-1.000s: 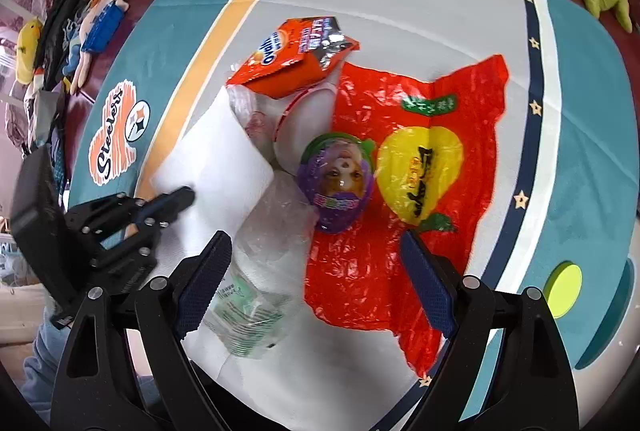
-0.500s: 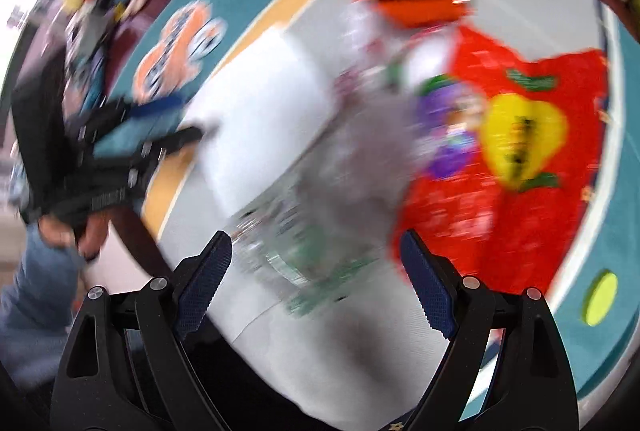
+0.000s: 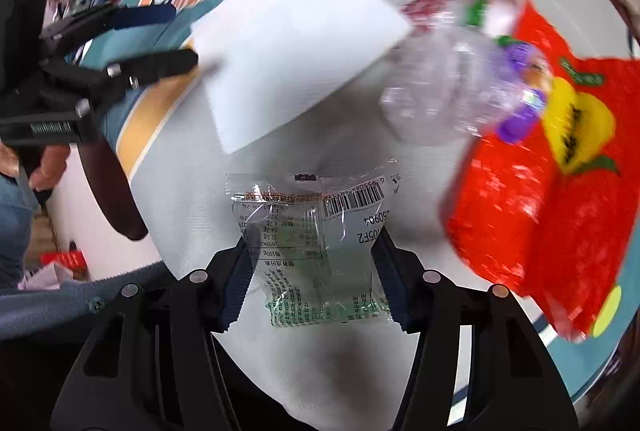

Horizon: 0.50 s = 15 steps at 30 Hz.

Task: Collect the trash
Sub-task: 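Pinch white tissue with left tool while right tool grasps clear plastic packet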

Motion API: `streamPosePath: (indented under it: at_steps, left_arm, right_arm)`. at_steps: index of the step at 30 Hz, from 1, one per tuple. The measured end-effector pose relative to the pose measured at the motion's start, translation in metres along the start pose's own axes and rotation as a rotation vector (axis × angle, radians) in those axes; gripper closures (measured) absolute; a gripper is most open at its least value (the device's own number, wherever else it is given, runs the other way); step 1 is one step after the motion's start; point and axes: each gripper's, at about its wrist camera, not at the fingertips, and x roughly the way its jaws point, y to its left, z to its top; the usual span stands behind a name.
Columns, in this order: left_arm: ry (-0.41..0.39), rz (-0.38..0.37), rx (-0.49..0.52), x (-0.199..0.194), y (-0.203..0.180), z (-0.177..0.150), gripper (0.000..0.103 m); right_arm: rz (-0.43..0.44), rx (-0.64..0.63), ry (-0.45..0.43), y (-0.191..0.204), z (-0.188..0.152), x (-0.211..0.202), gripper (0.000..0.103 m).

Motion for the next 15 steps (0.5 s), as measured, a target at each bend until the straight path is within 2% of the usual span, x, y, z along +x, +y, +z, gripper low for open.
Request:
streamPosePath:
  at_steps: [3, 7, 8, 12, 14, 15]
  left_arm:
    - [0.032, -0.028, 0.037, 0.014, -0.009, 0.010, 0.011]
    - [0.100, -0.028, 0.076, 0.039, -0.021, 0.018, 0.010]
    - [0.109, -0.015, 0.097, 0.044, -0.027, 0.017, 0.006]
    - [0.091, 0.073, 0.190, 0.054, -0.052, 0.012, 0.004]
    - [0.069, 0.083, 0.189, 0.054, -0.055, 0.011, 0.004]
    - [0.059, 0.083, 0.180, 0.053, -0.053, 0.011, 0.009]
  right_arm:
    - [0.028, 0.069, -0.038, -0.016, 0.000, -0.017, 0.048]
    - [0.022, 0.131, -0.099, -0.037, -0.001, -0.042, 0.048]
    - [0.022, 0.144, -0.112, -0.043, -0.002, -0.046, 0.048]
    - [0.035, 0.191, -0.146, -0.058, -0.006, -0.055, 0.048]
    - [0.040, 0.207, -0.156, -0.064, -0.009, -0.057, 0.048]
    - [0.043, 0.217, -0.161, -0.066, -0.010, -0.058, 0.048]
